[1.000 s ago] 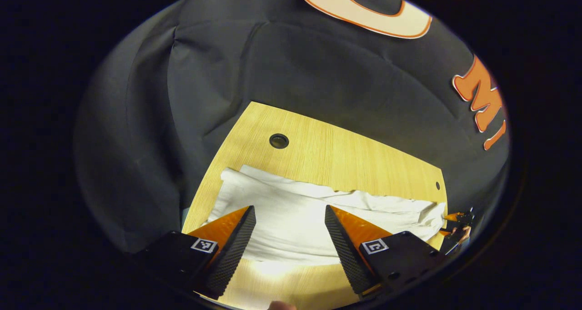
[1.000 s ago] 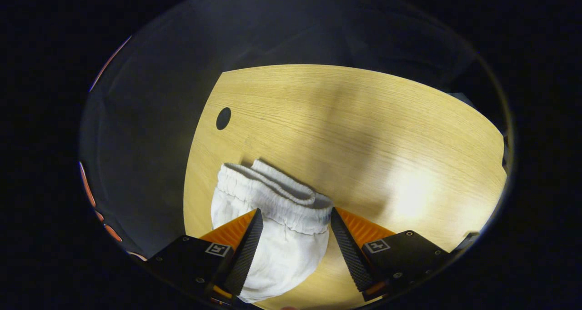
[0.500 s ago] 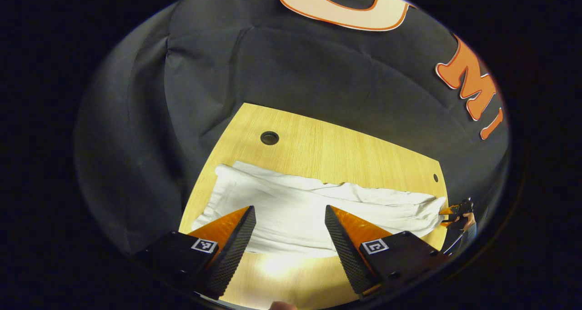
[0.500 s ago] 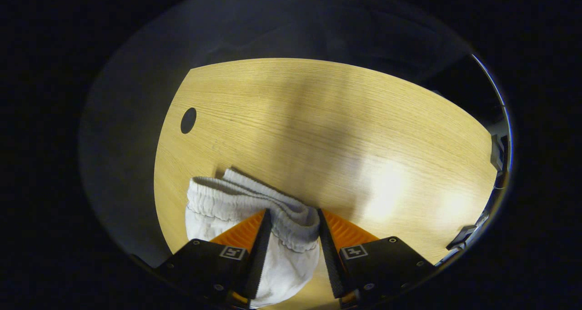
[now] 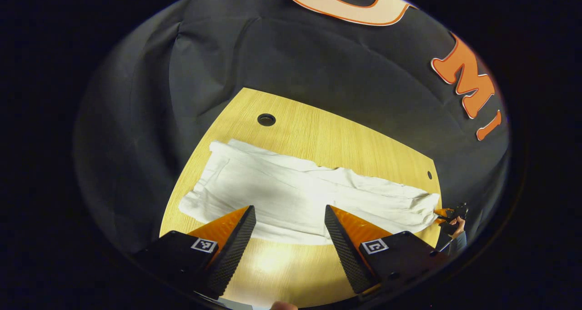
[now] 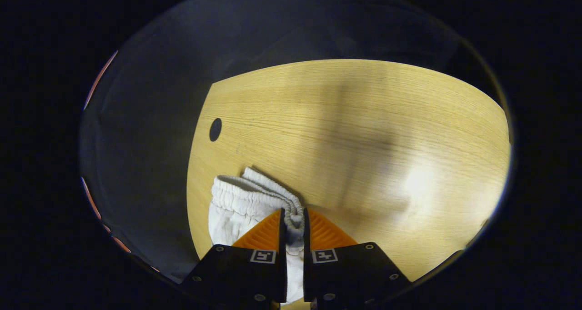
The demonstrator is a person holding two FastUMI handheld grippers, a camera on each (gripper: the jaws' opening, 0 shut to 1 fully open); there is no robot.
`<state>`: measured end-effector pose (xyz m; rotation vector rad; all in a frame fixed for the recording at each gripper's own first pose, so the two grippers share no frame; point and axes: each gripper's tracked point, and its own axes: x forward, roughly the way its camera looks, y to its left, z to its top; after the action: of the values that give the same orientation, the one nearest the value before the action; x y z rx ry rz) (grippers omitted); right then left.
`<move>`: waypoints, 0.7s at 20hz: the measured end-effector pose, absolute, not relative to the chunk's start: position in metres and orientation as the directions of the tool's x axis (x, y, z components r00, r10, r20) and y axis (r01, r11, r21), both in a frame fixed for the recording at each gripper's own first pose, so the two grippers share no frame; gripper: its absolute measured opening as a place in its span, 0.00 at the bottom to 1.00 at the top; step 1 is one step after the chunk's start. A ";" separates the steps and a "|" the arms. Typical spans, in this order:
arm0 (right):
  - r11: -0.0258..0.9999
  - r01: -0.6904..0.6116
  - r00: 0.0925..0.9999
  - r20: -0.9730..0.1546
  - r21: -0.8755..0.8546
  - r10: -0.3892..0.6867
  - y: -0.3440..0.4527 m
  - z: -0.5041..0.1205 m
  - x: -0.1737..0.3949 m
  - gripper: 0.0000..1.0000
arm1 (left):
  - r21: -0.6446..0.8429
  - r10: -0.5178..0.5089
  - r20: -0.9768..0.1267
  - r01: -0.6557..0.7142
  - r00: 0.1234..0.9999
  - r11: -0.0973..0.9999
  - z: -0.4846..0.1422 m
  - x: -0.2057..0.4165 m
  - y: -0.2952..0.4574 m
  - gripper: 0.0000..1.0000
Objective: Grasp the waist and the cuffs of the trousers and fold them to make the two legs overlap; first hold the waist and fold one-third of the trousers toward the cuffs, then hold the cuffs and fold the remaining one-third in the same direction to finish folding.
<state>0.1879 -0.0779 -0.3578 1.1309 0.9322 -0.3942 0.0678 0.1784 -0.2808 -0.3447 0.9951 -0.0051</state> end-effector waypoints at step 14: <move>0.357 0.600 0.708 -0.683 0.716 0.179 -0.096 -0.330 0.180 0.14 | -0.339 -0.236 -0.796 -0.088 0.558 0.937 -0.288 0.061 0.154 0.99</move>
<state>0.1804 -0.0960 -0.3296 1.2026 0.7772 -0.3108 0.0608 0.1544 -0.2884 -0.3613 0.9812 -0.0896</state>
